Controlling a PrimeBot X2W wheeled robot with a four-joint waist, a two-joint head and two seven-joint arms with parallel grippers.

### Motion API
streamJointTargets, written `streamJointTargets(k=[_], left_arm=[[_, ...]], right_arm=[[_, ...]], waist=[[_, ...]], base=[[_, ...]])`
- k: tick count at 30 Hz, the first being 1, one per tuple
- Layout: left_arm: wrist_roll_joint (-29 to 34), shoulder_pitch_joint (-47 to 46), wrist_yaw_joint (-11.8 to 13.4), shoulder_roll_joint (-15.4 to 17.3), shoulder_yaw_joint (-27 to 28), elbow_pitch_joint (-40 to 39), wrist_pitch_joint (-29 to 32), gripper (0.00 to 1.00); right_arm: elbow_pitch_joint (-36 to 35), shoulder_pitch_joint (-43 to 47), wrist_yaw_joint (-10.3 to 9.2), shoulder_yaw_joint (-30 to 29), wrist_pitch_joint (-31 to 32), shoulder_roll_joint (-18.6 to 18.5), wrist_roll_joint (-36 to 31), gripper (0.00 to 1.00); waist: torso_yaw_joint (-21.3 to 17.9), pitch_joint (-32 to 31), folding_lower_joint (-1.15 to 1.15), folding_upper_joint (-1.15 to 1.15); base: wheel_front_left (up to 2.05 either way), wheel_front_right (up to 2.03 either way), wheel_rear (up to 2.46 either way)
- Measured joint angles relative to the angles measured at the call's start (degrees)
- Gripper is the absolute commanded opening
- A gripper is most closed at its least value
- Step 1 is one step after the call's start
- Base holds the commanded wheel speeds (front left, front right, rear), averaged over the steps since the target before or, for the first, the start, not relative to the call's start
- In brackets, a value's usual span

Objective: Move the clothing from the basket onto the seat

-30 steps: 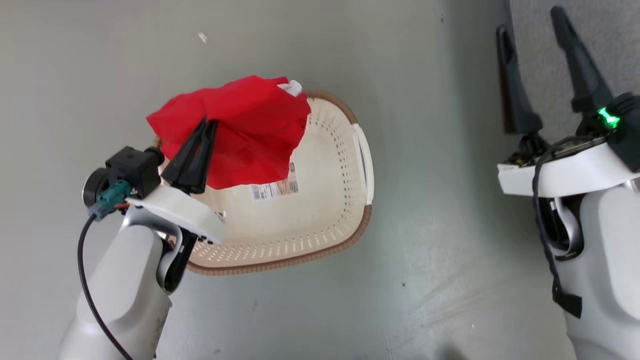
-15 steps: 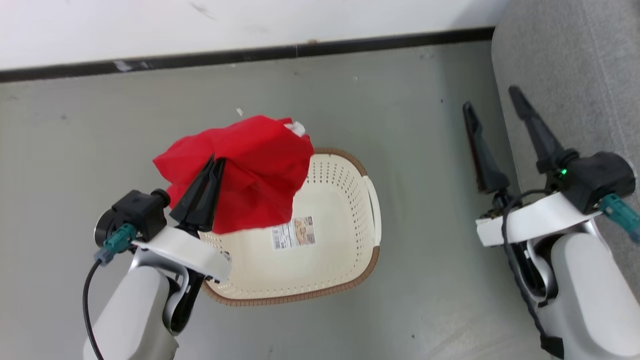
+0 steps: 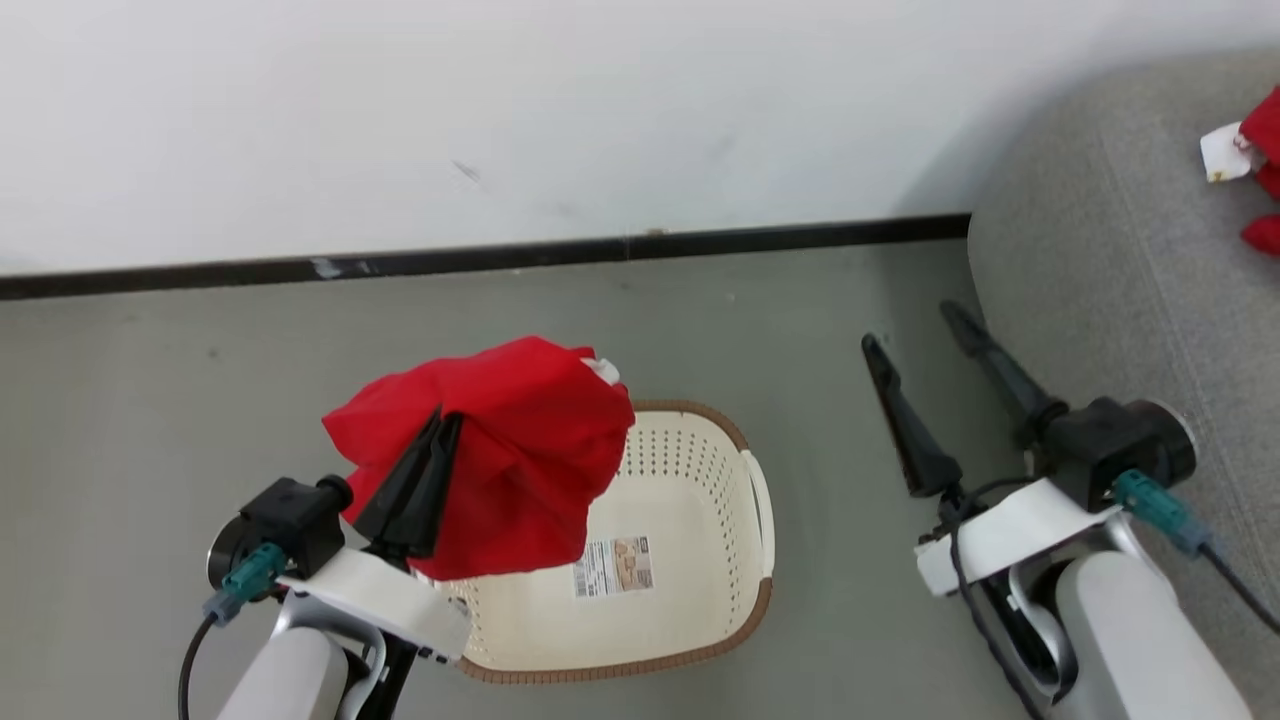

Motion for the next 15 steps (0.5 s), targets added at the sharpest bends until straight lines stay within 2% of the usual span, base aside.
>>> streamJointTargets(k=[10,15], left_arm=[[-0.5,5.4,0.1,0.4,-0.9,-2.2,0.2,0.0],[-0.4,7.3,0.1,1.4,-1.7,-3.9,1.6,0.0]], right_arm=[[1.3,3.8,0.0,3.6,0.0,-0.4,1.1,1.0],[1.8,5.0,0.01,8.4,0.0,-0.9,2.0,1.0]], waist=[[1.4,-6.4,0.0,0.0],[2.1,-9.0,0.0,0.0]], base=[[0.0,0.0,0.0],[0.0,0.0,0.0]])
